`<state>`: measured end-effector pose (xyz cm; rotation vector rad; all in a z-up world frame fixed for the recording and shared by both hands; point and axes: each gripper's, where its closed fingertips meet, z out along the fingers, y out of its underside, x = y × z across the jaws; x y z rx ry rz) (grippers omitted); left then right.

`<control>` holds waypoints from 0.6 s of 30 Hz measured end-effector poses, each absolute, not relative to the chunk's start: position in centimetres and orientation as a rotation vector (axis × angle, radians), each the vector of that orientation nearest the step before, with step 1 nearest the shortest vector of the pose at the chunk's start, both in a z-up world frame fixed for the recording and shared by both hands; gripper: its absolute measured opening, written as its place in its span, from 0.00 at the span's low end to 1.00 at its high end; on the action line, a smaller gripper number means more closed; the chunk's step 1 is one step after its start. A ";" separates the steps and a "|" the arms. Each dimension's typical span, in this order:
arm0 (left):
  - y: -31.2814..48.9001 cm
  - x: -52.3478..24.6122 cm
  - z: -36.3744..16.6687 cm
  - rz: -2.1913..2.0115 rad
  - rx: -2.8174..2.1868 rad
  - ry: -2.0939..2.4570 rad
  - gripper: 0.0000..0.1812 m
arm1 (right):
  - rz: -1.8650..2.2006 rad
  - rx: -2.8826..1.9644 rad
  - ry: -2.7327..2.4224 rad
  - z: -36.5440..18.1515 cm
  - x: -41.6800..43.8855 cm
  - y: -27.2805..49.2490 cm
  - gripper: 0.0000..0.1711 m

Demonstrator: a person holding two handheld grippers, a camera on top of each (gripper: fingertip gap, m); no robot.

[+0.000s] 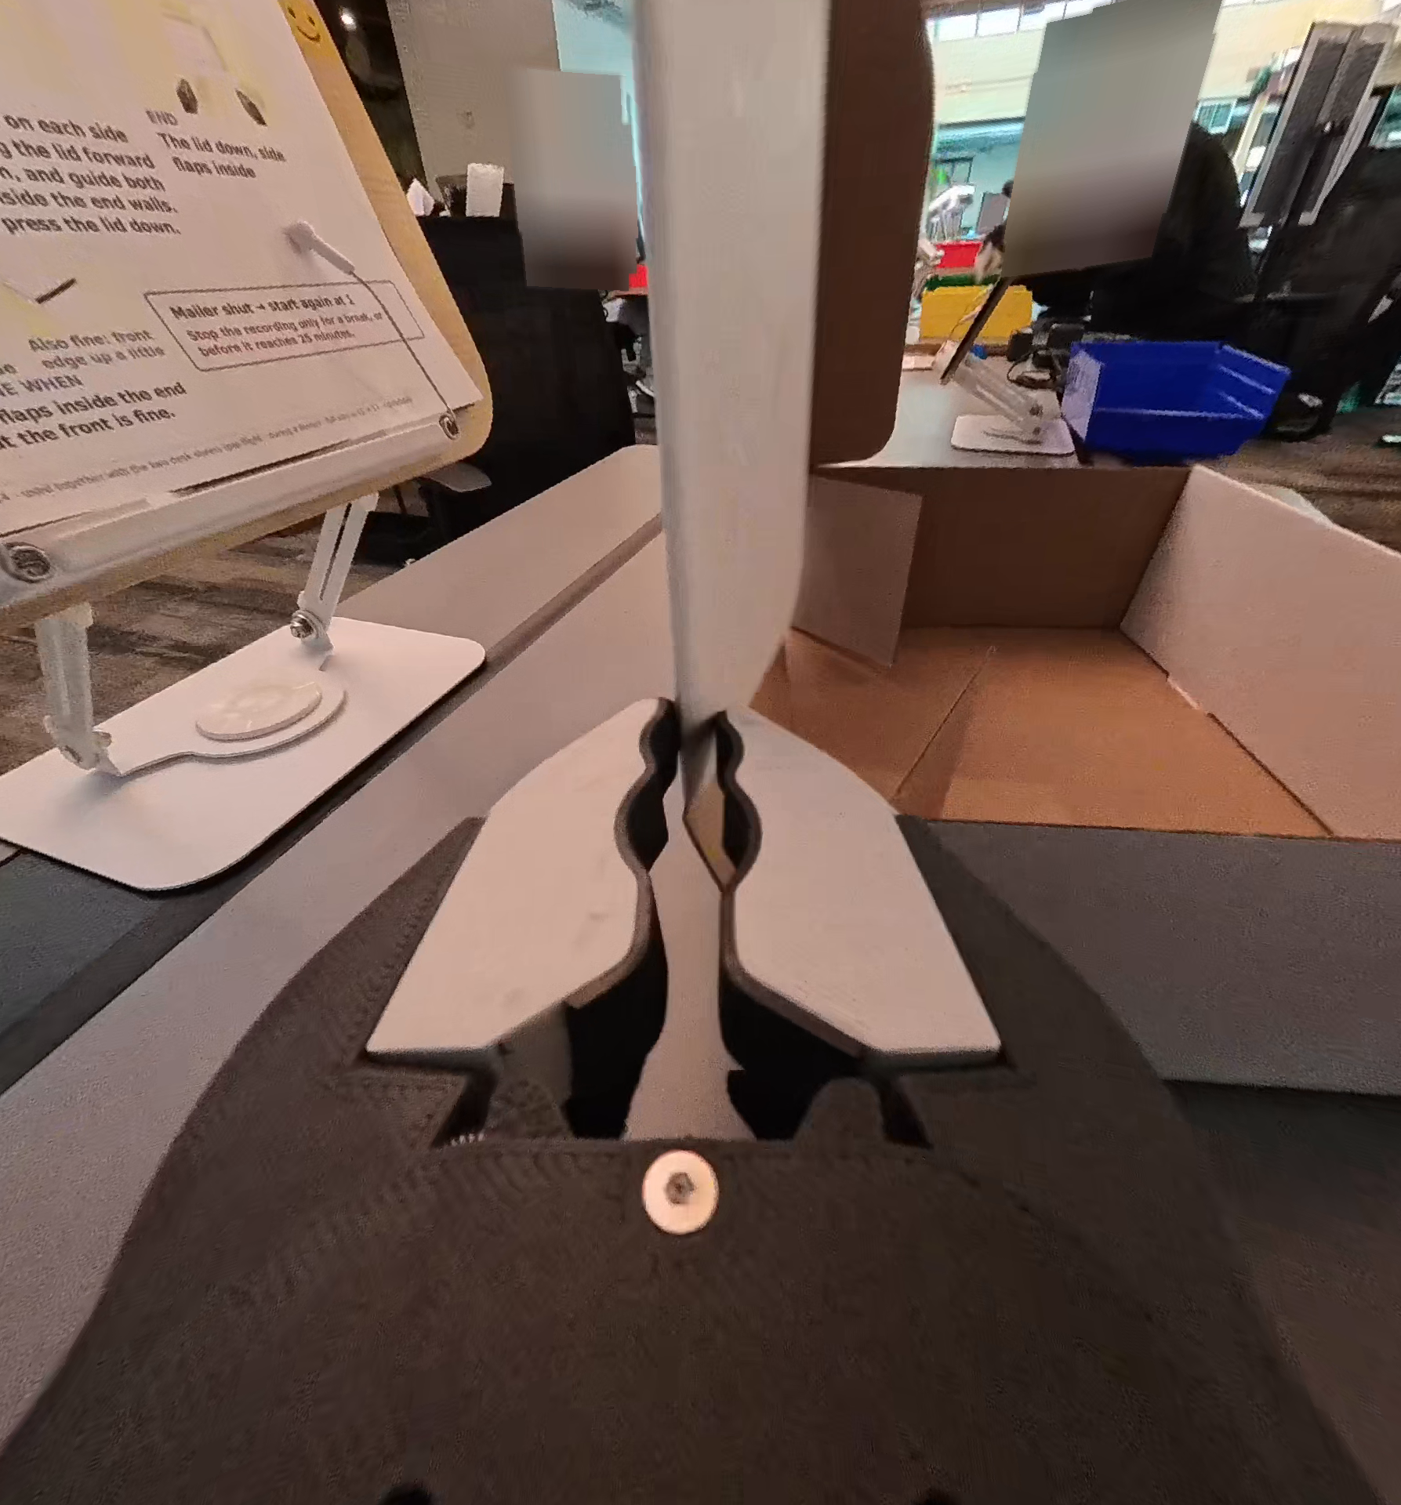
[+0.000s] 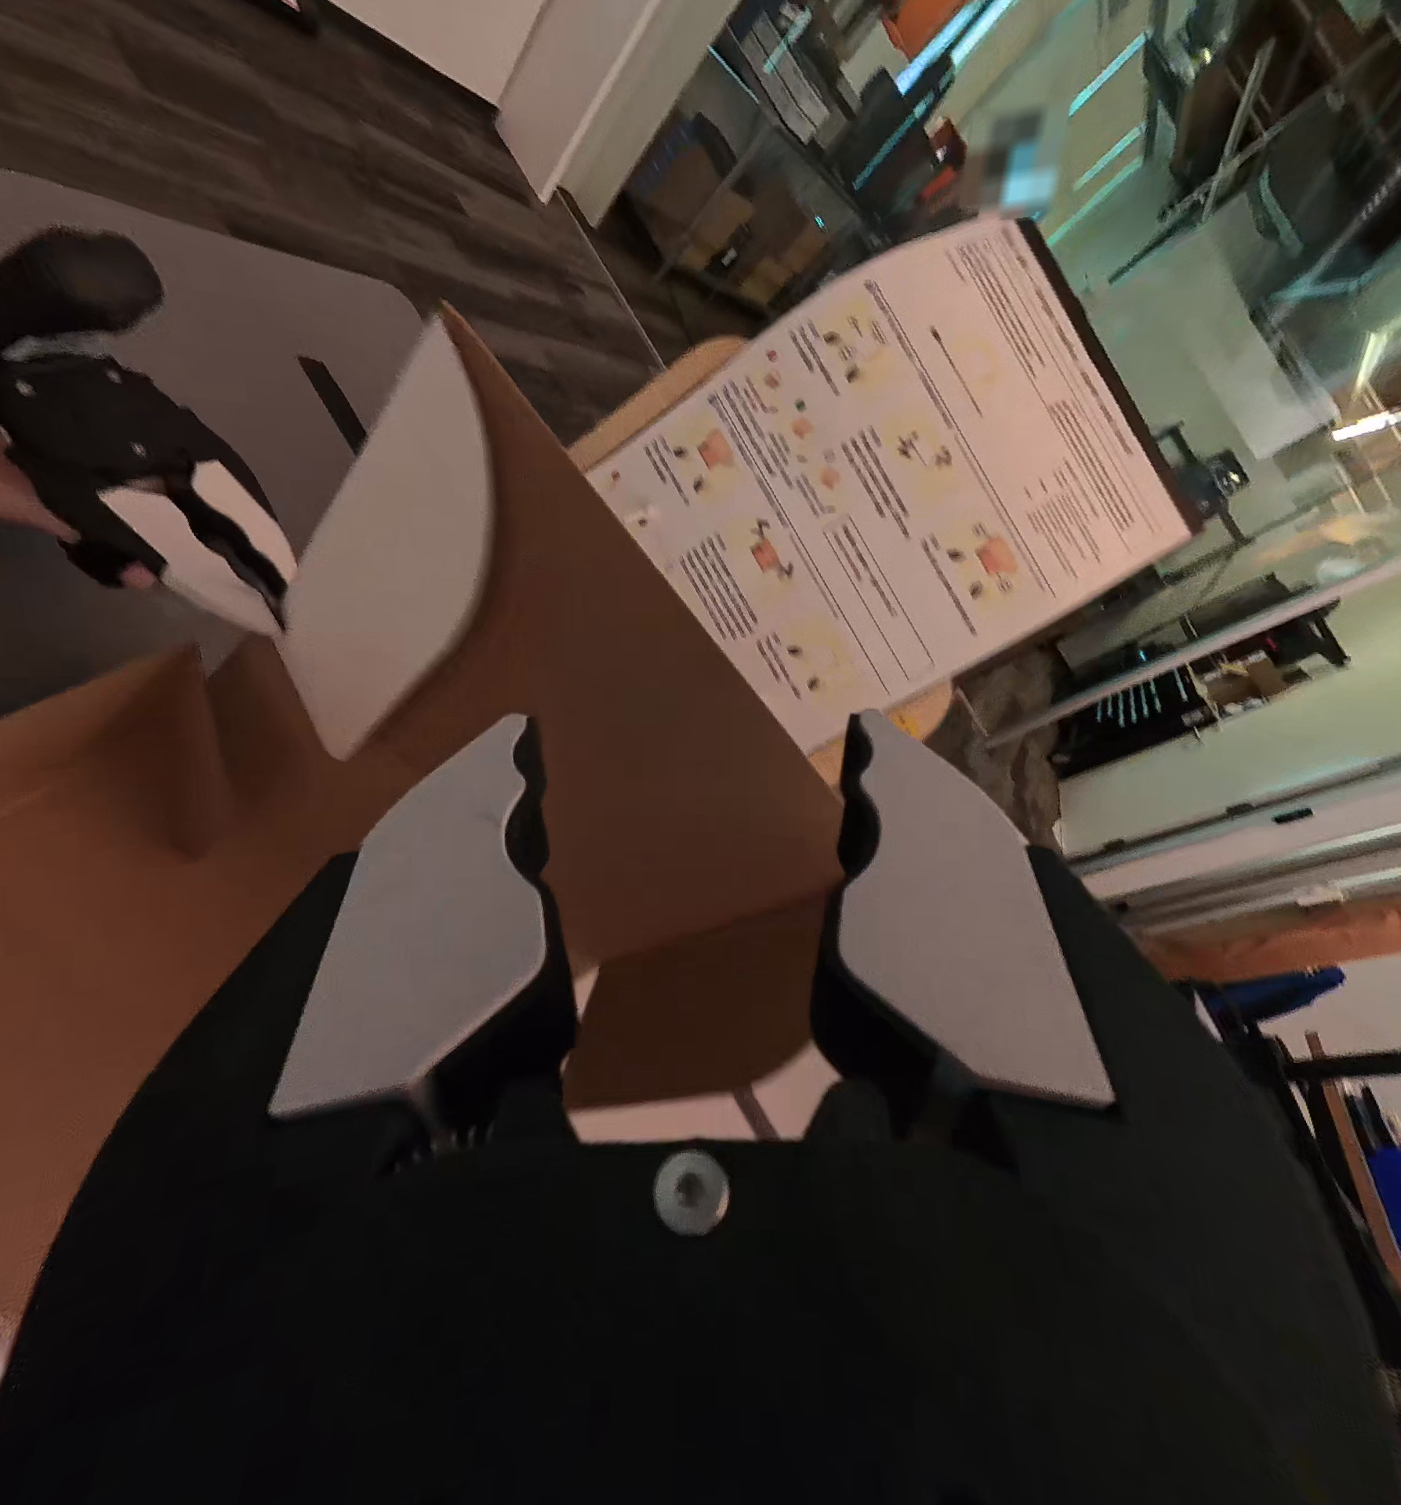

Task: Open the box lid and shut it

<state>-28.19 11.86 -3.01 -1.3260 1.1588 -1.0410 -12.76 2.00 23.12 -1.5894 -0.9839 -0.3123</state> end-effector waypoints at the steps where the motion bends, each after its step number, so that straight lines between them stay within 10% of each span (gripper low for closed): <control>1: 11.9 -28.3 -2.4 -1.077 -1.317 1.120 0.09 | -0.326 -1.608 -0.965 23.2 -11.4 1.2 0.41; 18: 11.9 -29.0 -1.6 -1.100 -1.261 1.129 0.02 | -0.177 -1.753 -0.761 18.5 -3.0 -0.1 0.41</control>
